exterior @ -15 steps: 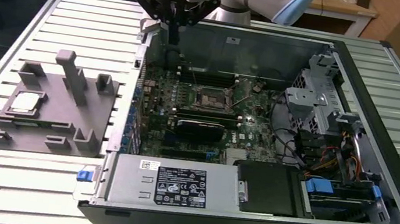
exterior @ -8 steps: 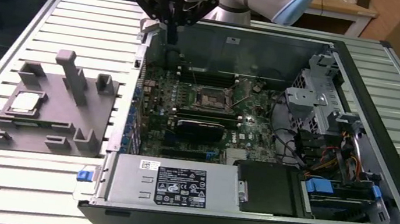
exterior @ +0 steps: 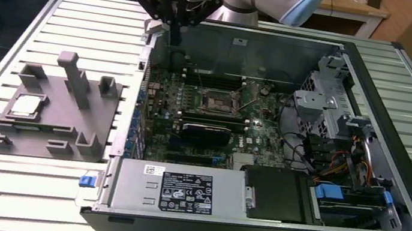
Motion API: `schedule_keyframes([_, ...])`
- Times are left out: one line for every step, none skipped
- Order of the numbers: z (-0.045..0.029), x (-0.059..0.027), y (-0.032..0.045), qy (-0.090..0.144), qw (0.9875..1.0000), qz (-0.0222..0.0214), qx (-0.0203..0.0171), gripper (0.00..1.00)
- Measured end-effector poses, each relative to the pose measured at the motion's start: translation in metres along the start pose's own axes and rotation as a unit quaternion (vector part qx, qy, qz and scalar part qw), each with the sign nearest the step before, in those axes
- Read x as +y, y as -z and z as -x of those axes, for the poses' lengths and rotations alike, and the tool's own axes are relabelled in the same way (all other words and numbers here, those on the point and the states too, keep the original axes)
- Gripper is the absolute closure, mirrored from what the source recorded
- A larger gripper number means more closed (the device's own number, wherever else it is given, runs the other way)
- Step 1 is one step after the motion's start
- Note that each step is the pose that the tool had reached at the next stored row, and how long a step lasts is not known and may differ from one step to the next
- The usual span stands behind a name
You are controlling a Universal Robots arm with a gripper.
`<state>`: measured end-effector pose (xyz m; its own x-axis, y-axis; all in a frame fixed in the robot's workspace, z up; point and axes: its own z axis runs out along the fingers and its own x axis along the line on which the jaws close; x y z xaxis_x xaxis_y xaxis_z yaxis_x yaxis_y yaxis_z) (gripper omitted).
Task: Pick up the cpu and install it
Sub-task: 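Reach for the cpu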
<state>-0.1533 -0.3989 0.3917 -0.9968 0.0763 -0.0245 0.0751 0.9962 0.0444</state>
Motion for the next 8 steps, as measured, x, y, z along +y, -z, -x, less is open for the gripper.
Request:
schedule_keyframes([-0.0004,0.0,0.0,0.0,1.0,0.0,0.0,0.89])
schedule_keyframes([-0.0008,-0.0001,0.0,0.0,1.0,0.0,0.0,0.89])
schedule_keyframes([-0.0013,-0.0001,0.0,0.0,1.0,0.0,0.0,0.89])
schedule_keyframes([-0.0017,-0.0001,0.0,0.0,1.0,0.0,0.0,0.89])
schedule_keyframes([-0.0021,-0.0001,0.0,0.0,1.0,0.0,0.0,0.89])
schedule_keyframes([-0.0024,-0.0002,0.0,0.0,1.0,0.0,0.0,0.89])
schedule_keyframes([-0.0028,-0.0002,0.0,0.0,1.0,0.0,0.0,0.89])
schedule_keyframes([-0.0032,-0.0002,-0.0001,0.0,1.0,0.0,0.0,0.89])
